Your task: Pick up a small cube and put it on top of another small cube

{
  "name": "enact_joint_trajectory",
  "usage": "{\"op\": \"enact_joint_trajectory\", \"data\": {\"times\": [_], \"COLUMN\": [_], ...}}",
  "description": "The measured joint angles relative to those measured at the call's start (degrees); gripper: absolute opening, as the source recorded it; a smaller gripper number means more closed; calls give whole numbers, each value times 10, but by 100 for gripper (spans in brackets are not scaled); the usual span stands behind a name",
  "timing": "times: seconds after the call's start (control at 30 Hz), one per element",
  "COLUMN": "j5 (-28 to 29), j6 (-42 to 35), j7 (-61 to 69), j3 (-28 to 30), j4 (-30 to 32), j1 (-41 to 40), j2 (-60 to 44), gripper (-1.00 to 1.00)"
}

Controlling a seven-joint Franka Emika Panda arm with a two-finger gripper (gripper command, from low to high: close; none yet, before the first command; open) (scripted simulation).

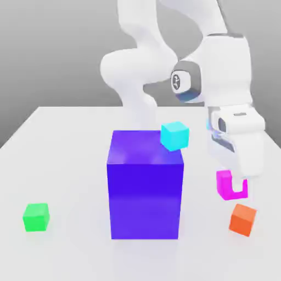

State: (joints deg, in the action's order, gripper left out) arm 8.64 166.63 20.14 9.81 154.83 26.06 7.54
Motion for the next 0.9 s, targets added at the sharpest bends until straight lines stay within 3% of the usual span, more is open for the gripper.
{"op": "enact_joint_trajectory", "data": {"times": [0.17, 0.5, 0.77, 0.9], "j5": [9, -35, -72, -119], "j6": [-19, -88, -140, -128], "j7": [55, 308, 490, 556], "j3": [67, 230, 285, 264], "j4": [-30, -53, -36, -31], "j1": [-55, -178, -264, -295], "j2": [-1, -29, -61, -98], "gripper": [-100, -100, -100, -100]}}
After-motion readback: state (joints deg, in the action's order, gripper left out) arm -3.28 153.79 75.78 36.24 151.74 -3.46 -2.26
